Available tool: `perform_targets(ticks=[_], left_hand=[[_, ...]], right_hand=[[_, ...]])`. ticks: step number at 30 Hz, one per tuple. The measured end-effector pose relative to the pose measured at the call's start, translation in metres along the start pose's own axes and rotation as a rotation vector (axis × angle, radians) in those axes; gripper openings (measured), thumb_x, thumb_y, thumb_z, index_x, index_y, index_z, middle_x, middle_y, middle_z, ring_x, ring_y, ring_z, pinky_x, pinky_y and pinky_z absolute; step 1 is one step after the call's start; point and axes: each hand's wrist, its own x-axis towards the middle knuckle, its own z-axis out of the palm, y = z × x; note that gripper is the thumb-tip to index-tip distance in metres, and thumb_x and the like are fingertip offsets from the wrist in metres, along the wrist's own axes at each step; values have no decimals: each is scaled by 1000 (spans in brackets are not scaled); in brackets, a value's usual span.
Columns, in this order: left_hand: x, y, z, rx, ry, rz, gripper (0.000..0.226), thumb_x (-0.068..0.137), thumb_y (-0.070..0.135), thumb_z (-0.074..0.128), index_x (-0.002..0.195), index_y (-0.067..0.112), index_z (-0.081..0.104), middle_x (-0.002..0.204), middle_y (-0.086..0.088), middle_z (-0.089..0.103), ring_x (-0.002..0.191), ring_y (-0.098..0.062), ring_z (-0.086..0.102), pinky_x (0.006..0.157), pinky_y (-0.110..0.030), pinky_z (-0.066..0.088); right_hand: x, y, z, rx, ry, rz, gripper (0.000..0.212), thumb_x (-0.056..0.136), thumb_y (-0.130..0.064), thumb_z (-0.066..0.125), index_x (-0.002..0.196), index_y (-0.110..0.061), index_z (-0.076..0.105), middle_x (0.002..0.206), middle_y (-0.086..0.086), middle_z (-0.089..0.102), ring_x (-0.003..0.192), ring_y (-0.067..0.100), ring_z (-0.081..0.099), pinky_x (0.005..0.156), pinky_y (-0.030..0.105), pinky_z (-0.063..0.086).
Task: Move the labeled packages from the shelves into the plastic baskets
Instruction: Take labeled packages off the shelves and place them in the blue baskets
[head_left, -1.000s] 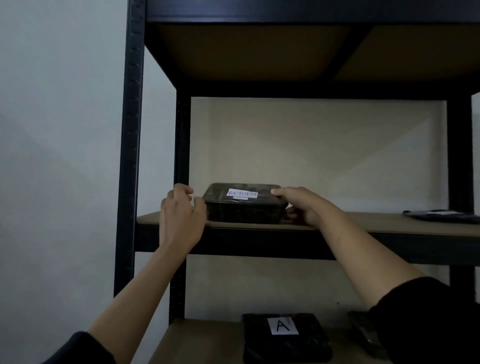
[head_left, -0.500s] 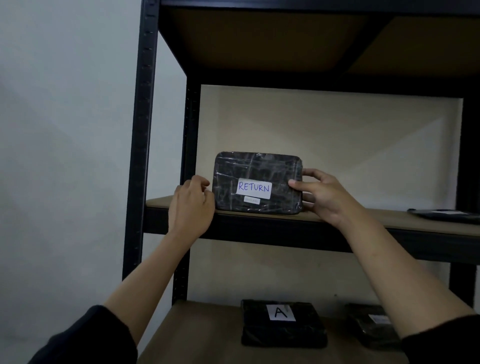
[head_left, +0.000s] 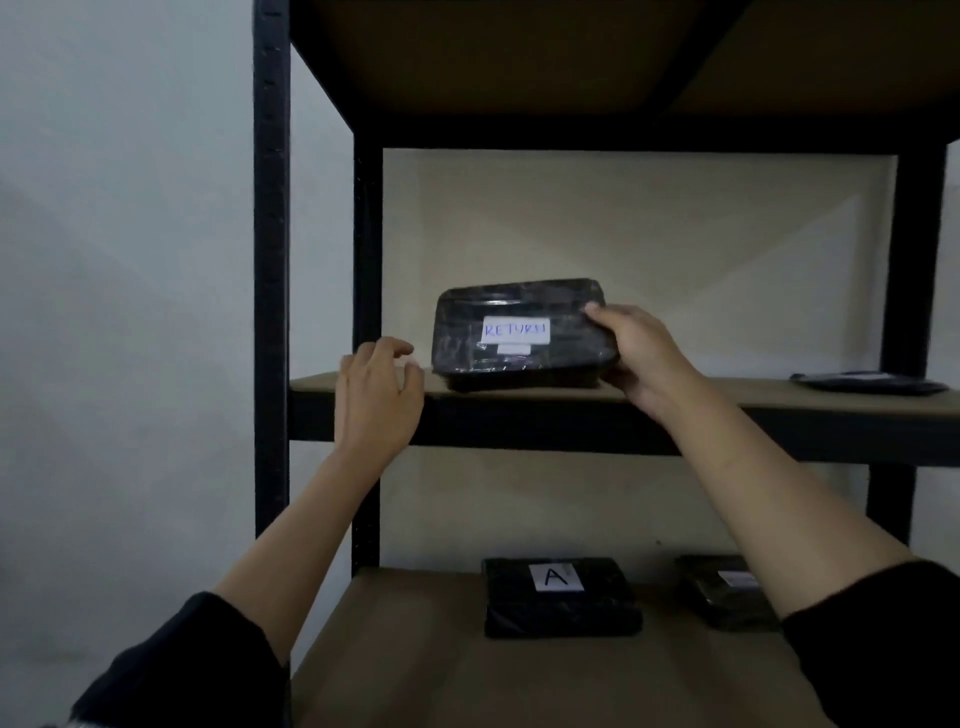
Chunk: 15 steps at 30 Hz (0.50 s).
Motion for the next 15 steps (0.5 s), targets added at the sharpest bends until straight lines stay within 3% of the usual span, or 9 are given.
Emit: perform_targets(ticks=[3, 6, 9, 12, 15], left_hand=[[-33, 12, -1, -55, 118, 56, 24, 89, 16, 50, 111, 10, 56, 109, -7, 59, 103, -22, 47, 87, -28, 32], [-71, 28, 4, -210, 109, 99, 16, 87, 12, 53, 103, 9, 56, 98, -2, 55, 93, -12, 45, 84, -26, 35], [-110, 47, 22, -401, -56, 92, 13, 87, 10, 53, 100, 12, 55, 95, 5, 55, 81, -8, 51, 73, -21, 39], [-152, 64, 54, -542, -251, 35, 12, 89, 9, 53, 100, 14, 54, 88, 9, 58, 75, -2, 54, 63, -7, 40], [-197, 81, 91, -658, -509, -76, 10, 92, 10, 52, 98, 18, 52, 86, 11, 58, 81, -10, 58, 71, -12, 43]], right_hand=[[-19, -5, -13, 16, 110, -46, 9, 92, -27, 59, 89, -19, 59, 89, 4, 67, 82, 20, 64, 78, 33, 50], [-52, -6, -38, 18, 186, -42, 13, 92, -30, 57, 87, -19, 60, 94, 6, 68, 92, 25, 66, 85, 41, 53], [-92, 4, -71, 69, 242, -13, 14, 94, -27, 55, 84, -19, 61, 88, 3, 69, 83, 20, 65, 77, 35, 51], [-130, 28, -112, 94, 324, 46, 12, 93, -27, 57, 92, -18, 63, 96, 5, 72, 94, 24, 66, 90, 42, 50], [-168, 53, -160, 90, 428, 140, 17, 93, -29, 57, 103, -17, 64, 100, 5, 73, 100, 24, 67, 91, 44, 51]])
